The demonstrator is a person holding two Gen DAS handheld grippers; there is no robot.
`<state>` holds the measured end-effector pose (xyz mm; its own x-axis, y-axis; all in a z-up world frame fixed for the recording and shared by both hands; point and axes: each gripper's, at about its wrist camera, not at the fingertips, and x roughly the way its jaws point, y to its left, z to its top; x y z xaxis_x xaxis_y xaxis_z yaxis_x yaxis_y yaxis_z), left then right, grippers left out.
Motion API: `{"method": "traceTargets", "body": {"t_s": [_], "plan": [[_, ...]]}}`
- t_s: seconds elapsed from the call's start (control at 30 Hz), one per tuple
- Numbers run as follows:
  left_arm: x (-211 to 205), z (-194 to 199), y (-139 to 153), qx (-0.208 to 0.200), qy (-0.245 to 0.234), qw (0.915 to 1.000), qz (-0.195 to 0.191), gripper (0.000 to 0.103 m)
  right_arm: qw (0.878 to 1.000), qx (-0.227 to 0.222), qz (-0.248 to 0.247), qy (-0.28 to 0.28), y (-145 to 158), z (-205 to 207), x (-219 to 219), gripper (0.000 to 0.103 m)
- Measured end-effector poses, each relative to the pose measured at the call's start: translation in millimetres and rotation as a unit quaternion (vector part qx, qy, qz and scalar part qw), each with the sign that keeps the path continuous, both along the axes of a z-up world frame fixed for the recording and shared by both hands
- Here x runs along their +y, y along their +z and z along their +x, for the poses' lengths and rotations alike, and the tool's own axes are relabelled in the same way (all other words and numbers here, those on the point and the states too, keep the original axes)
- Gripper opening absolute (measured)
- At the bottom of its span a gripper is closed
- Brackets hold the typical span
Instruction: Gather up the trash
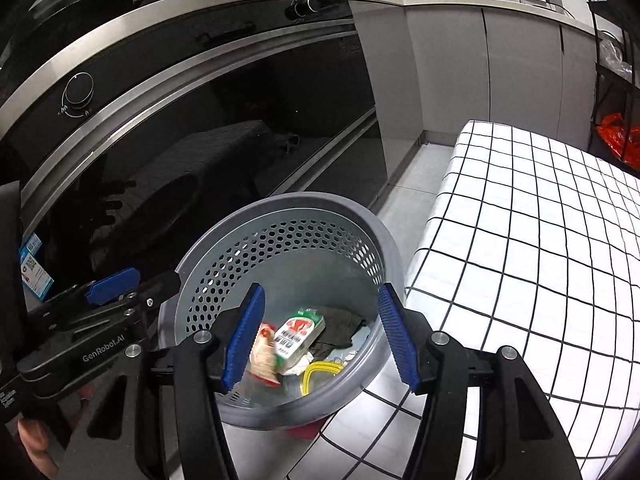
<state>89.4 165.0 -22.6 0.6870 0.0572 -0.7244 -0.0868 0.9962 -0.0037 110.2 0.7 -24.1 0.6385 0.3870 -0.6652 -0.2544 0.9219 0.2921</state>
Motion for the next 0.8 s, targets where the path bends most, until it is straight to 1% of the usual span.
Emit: {"method": "traceTargets", "body": {"t_s": [0.17, 0.23, 0.3, 0.37, 0.47, 0.6, 0.7, 0.8], "plan": [[-4, -1, 2, -0.006, -0.002, 1.0, 0.001, 0.06, 1.0, -0.001, 0.0, -0.003, -1, -4, 0, 0.057], [-5, -2, 3, -0.007, -0.002, 1.0, 0.002, 0.061, 1.0, -0.002, 0.0, -0.005, -2, -6, -1, 0.057], [-6, -3, 3, -0.011, -0.002, 0.9999, 0.003, 0.066, 1.0, -0.002, -0.001, -0.008, -1, -7, -1, 0.057], [-6, -3, 4, -0.014, -0.002, 0.9999, 0.005, 0.068, 1.0, -0.004, -0.002, -0.012, -2, -9, -3, 0.059], [-6, -3, 5, -0.018, -0.001, 0.9998, 0.009, 0.069, 1.0, -0.007, -0.002, -0.017, -1, -11, -3, 0.06], [-5, -5, 6, -0.022, -0.001, 0.9997, 0.007, 0.077, 1.0, -0.014, -0.004, -0.024, 2, -14, -4, 0.066], [-5, -5, 8, -0.026, 0.001, 0.9996, 0.006, 0.081, 0.999, -0.019, -0.007, -0.028, 4, -15, -5, 0.067], [-4, -5, 9, -0.029, 0.001, 0.9996, 0.006, 0.084, 0.999, -0.02, -0.008, -0.033, 5, -16, -6, 0.068]]}}
